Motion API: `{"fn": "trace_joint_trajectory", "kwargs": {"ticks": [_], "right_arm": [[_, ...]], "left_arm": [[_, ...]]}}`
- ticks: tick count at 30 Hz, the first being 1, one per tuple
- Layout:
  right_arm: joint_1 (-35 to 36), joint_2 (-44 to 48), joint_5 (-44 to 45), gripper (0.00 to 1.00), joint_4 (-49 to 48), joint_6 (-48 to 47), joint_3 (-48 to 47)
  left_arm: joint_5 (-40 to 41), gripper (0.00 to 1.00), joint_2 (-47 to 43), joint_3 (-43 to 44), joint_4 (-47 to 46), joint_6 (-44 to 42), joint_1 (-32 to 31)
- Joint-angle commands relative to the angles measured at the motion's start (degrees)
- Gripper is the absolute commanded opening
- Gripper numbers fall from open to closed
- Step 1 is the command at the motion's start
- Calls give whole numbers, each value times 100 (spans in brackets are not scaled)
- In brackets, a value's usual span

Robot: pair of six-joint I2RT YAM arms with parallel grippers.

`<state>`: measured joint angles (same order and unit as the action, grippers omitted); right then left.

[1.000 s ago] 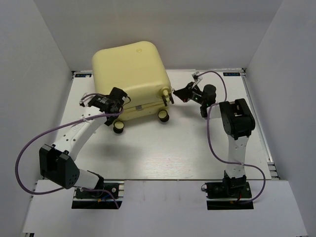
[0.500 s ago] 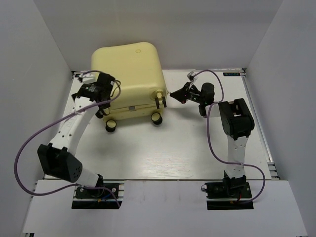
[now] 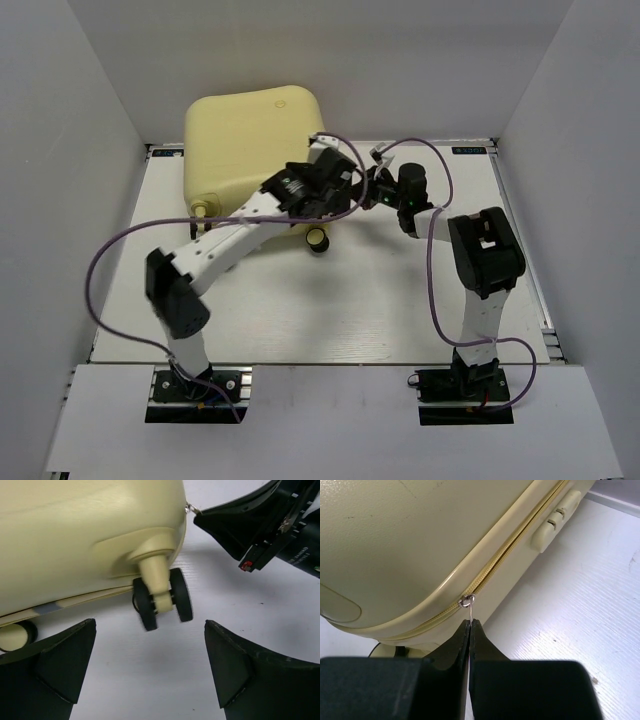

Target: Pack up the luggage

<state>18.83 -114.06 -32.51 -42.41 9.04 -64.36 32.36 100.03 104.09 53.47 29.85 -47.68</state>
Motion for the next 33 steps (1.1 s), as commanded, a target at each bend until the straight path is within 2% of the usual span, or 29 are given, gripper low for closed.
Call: {"fn": "trace_joint_trajectory", "kwargs": {"ticks": [1, 5, 11, 12, 15, 16, 17, 19, 22, 28, 29, 31, 32, 33], "right_arm": [[-90, 332, 562, 0, 259, -359, 2], [-90, 323, 544, 0, 348, -280, -77], [-81, 358, 456, 0, 471, -333, -147], [-81, 376, 439, 0, 471, -324, -147], [-64, 454, 325, 0, 480, -324, -60], [-64, 481, 298, 0, 480, -332, -25], [-55, 533, 272, 0, 480, -350, 28], [-46, 578, 158, 0, 480, -333, 142], [-28, 753, 79, 0, 488, -376, 353], [112, 1481, 201, 0, 576, -551, 1055], [138, 1692, 245, 0, 576, -578, 1161], [200, 1922, 324, 0, 454, -588, 1557], [226, 2062, 403, 0, 384, -544, 1662], [253, 2081, 473, 0, 357, -552, 1742]], "left_arm": [[-10, 100, 620, 680, -30, 180, -40], [50, 100, 1115, 1104, 233, 442, -22], [419, 100, 1423, 1052, 480, 1040, -4], [429, 97, 1484, 1034, 419, 1058, 39], [631, 77, 1624, 1034, 480, 1111, 83], [623, 53, 1642, 1017, 428, 1111, 118], [614, 41, 1660, 1016, 384, 998, 145], [605, 21, 1748, 1043, 374, 988, 189], [587, 0, 1757, 1034, 592, 1093, 233], [639, 0, 1083, 341, 945, 883, 14], [684, 0, 750, -269, 989, 865, -222], [876, 0, 188, -809, 955, 891, -382], [912, 0, -156, -1595, 954, 1022, -574], [913, 0, -324, -1794, 1102, 1241, -610]]}}
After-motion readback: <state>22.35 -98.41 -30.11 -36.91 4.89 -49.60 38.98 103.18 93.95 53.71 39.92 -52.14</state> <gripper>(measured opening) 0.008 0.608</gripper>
